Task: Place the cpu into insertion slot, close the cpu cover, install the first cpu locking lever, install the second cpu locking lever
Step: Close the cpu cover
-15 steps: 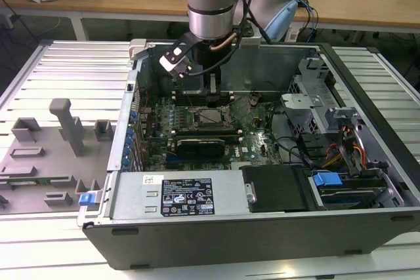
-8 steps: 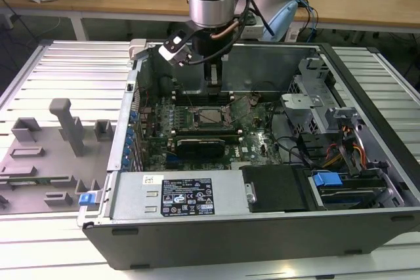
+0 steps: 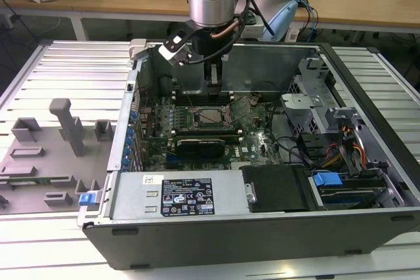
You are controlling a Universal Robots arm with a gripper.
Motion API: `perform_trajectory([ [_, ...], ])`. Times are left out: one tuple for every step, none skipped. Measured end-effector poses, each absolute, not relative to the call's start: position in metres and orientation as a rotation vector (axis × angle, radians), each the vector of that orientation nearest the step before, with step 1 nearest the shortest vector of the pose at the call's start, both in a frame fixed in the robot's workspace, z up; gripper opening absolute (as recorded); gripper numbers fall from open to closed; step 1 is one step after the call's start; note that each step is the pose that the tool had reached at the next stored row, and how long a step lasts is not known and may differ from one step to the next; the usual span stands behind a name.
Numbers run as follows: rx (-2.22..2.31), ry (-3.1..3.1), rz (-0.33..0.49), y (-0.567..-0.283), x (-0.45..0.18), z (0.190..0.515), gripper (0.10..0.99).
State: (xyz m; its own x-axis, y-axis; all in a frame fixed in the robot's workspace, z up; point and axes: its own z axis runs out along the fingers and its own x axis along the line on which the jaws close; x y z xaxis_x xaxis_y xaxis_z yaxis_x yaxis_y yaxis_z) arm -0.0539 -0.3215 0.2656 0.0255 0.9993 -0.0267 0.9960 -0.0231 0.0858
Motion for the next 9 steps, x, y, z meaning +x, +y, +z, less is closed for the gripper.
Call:
perform_trajectory([
  [2.190,2.138,0.063,-0.3215,-0.0539,0.2656,0.106],
  [2.190,2.138,0.063,-0.3215,-0.0539,0.2656,0.106],
  [2.190,2.138,0.063,-0.3215,-0.0539,0.2656,0.106],
  [2.190,2.138,0.063,-0.3215,-0.0539,0.2656,0.106],
  [2.190,2.138,0.062,-0.3215,-0.0539,0.2656,0.106],
  [2.190,2.138,0.062,-0.3215,-0.0539,0.2656,0.106],
  [2.190,2.138,0.063,-0.3215,-0.0539,0.2656,0.106],
  [2.190,2.138,0.063,-0.3215,-0.0539,0.2656,0.106],
  [2.190,2.138,0.062,-0.3215,-0.0539,0.2656,0.106],
])
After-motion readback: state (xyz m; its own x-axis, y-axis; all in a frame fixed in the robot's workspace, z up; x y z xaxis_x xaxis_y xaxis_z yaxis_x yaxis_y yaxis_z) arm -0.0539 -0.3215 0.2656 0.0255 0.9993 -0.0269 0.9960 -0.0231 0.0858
